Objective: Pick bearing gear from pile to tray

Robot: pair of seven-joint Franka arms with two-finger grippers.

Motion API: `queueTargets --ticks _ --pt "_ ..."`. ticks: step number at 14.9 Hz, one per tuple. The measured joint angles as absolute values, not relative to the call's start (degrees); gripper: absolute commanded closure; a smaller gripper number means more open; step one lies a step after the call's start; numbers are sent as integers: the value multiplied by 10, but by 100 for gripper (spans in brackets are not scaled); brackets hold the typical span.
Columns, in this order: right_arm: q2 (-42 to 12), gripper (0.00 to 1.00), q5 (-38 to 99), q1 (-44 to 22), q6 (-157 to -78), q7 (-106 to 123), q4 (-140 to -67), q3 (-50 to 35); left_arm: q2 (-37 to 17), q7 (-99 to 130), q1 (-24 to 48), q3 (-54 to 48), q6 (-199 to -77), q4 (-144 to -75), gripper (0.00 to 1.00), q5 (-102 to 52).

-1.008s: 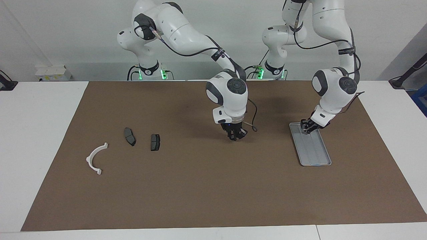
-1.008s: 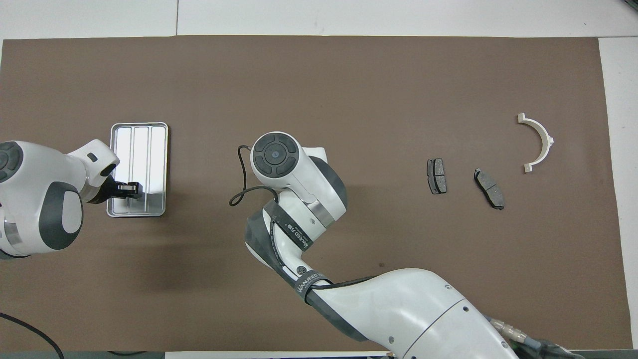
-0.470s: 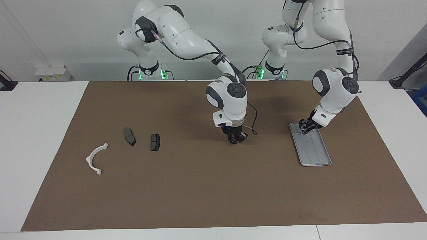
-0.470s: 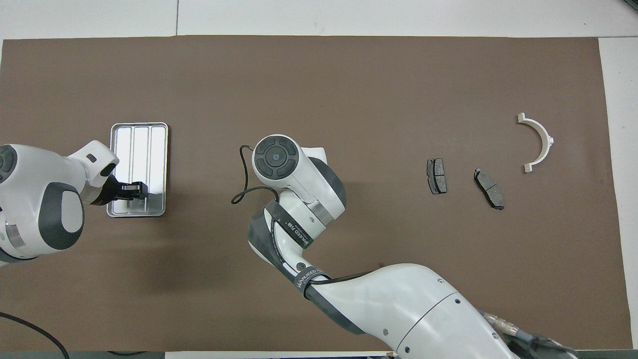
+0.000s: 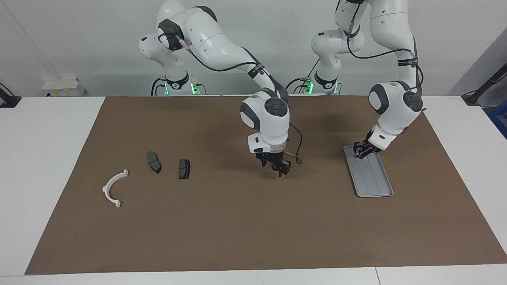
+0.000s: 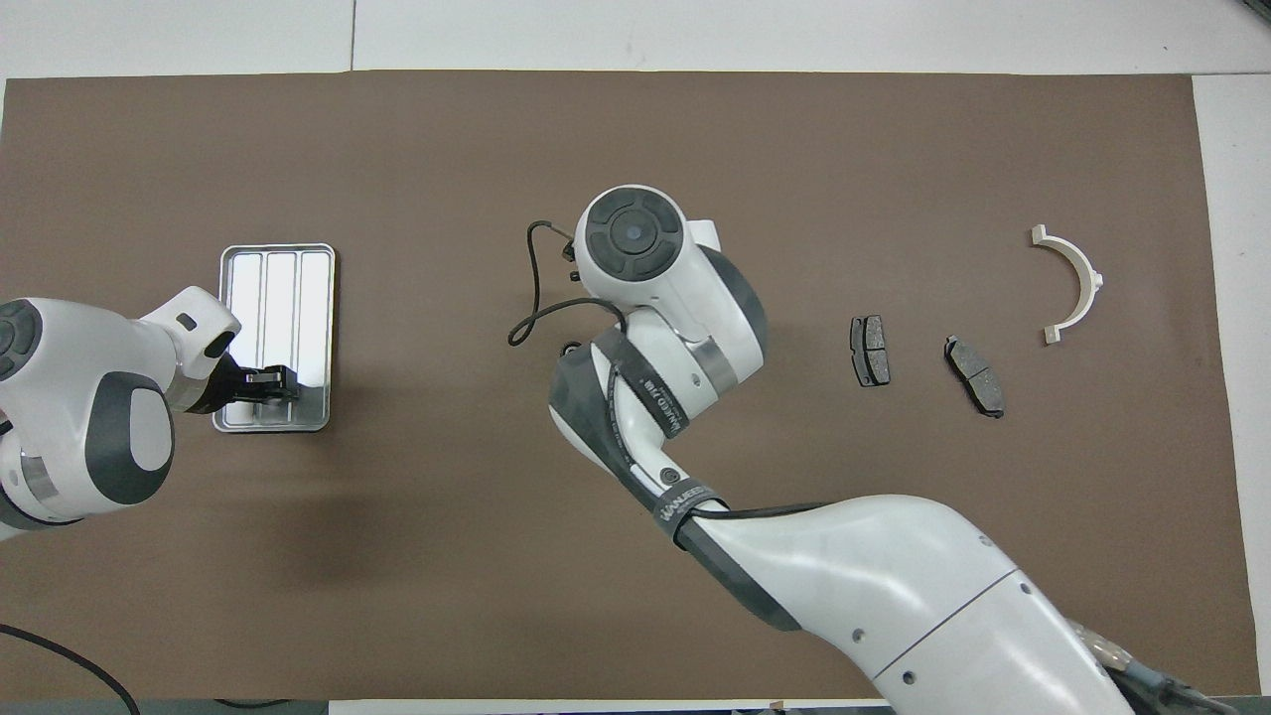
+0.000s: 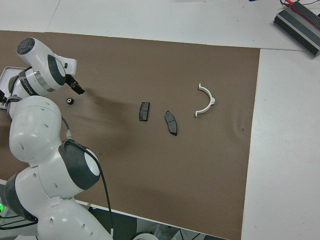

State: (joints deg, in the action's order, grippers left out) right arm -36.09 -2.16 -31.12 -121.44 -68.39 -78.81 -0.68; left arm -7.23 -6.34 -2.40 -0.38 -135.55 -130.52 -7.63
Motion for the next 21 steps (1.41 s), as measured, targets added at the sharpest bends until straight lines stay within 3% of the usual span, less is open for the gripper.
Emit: queueTargets --ticks 1,4,8,11,12,14,15,21 --pt "-349 0 -17 -294 -1202 -643 -788 -7 -72 -59 -21 -5 -1354 -1300 2 -79" --pt "-316 0 6 -238 -1150 -505 -787 -6 -72 39 18 -7 -1329 -1250 0 -82" --pt "-285 0 20 -155 -1093 -293 -788 -6 -83 292 149 -10 -1307 -1179 0 -80" --pt "-273 0 21 -89 -1077 -111 -788 -6 -125 483 248 -10 -1293 -1126 0 -42" --pt "-268 0 21 -69 -1074 -61 -788 -6 -152 538 275 -10 -1282 -1093 3 -30" --pt "-251 0 21 -38 -1064 -5 -789 -6 -198 595 308 -10 -1271 -1037 35 -20" --pt "-237 0 21 -26 -1057 5 -792 -6 -211 604 314 -9 -1269 -1022 43 -19" --pt "-99 0 21 4 -981 52 -851 -6 -230 607 320 -6 -1260 -1009 40 -14"
